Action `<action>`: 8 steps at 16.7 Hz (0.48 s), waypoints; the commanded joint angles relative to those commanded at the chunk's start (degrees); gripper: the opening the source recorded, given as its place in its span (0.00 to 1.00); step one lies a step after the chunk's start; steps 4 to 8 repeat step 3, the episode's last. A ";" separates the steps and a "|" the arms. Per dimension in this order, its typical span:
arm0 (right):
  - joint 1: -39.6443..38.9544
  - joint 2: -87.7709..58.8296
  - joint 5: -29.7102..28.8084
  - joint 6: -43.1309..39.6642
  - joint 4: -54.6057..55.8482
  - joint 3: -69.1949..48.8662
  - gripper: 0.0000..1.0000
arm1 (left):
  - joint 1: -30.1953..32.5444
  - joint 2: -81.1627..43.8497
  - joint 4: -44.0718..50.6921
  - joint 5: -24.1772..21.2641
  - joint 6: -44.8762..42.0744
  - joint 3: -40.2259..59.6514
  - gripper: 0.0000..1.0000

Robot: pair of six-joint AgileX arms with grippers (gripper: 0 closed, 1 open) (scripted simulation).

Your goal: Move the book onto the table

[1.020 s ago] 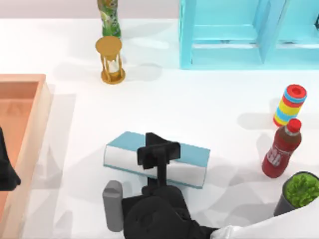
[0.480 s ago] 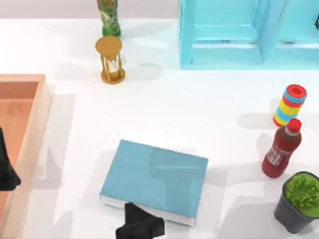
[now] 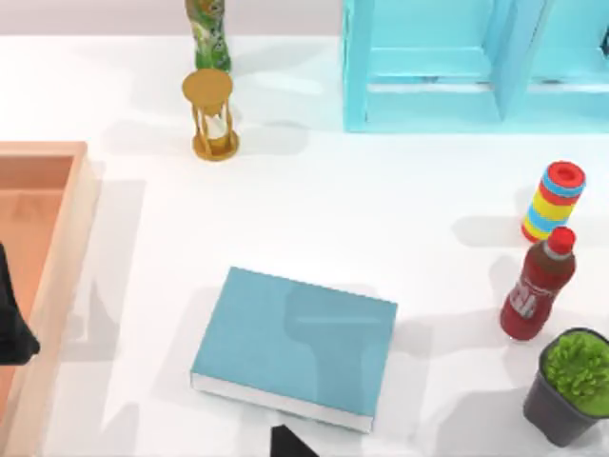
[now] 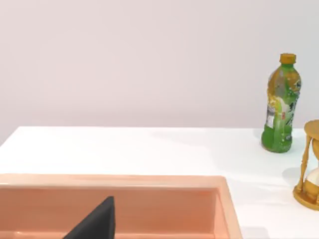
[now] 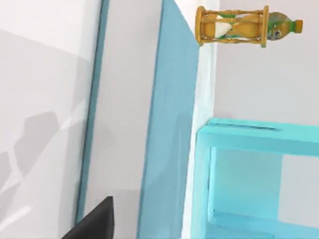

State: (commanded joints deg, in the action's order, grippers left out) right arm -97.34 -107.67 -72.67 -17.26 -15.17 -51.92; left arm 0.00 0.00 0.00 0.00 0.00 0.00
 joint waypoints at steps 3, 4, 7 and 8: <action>0.17 0.36 -1.25 1.50 -1.96 -0.56 1.00 | 0.00 0.00 0.00 0.00 0.00 0.00 1.00; 0.17 0.36 -1.25 1.50 -1.96 -0.56 1.00 | 0.00 0.00 0.00 0.00 0.00 0.00 1.00; 0.17 0.36 -1.25 1.50 -1.96 -0.56 1.00 | 0.00 0.00 0.00 0.00 0.00 0.00 1.00; 0.17 0.36 -1.25 1.50 -1.96 -0.56 1.00 | 0.00 0.00 0.00 0.00 0.00 0.00 1.00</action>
